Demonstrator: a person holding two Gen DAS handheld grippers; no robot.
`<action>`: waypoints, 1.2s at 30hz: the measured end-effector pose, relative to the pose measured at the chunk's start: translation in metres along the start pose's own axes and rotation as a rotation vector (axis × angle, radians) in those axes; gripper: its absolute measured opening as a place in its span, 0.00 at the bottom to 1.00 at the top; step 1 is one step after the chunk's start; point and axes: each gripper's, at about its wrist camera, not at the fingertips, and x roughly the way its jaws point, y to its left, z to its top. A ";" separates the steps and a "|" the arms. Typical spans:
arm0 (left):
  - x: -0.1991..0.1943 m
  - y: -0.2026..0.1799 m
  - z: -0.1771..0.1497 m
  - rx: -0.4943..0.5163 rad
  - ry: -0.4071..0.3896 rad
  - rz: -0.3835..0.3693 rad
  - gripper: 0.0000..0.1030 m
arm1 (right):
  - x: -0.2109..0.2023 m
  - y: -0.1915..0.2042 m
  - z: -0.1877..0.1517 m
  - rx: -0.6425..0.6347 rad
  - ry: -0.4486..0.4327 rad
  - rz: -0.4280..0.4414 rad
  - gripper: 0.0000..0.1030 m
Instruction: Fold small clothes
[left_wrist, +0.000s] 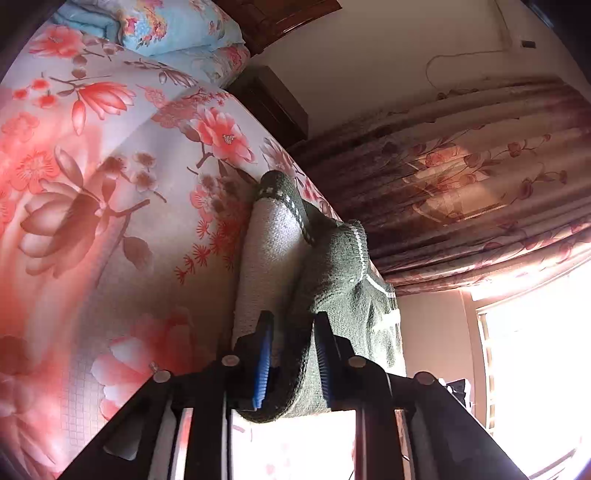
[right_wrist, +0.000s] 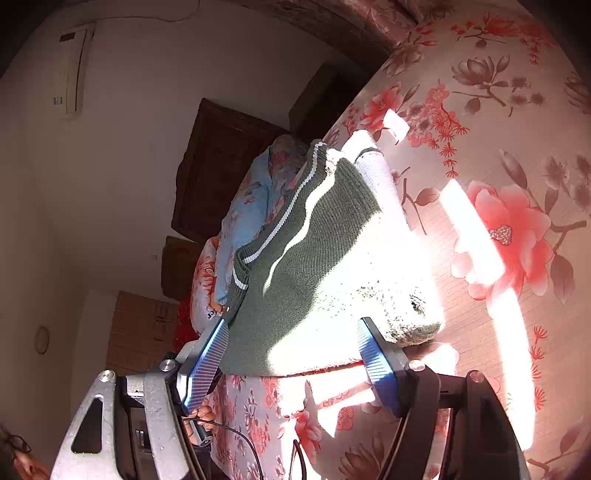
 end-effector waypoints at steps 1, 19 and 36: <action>0.002 0.000 0.000 -0.009 0.003 0.006 0.42 | 0.004 -0.002 -0.001 -0.008 0.012 -0.016 0.72; -0.049 -0.050 -0.021 0.121 -0.191 0.213 1.00 | 0.006 0.025 0.025 -0.135 0.009 -0.002 0.73; 0.161 -0.134 0.018 0.491 0.168 0.344 1.00 | 0.087 0.032 0.076 -0.173 0.082 0.003 0.73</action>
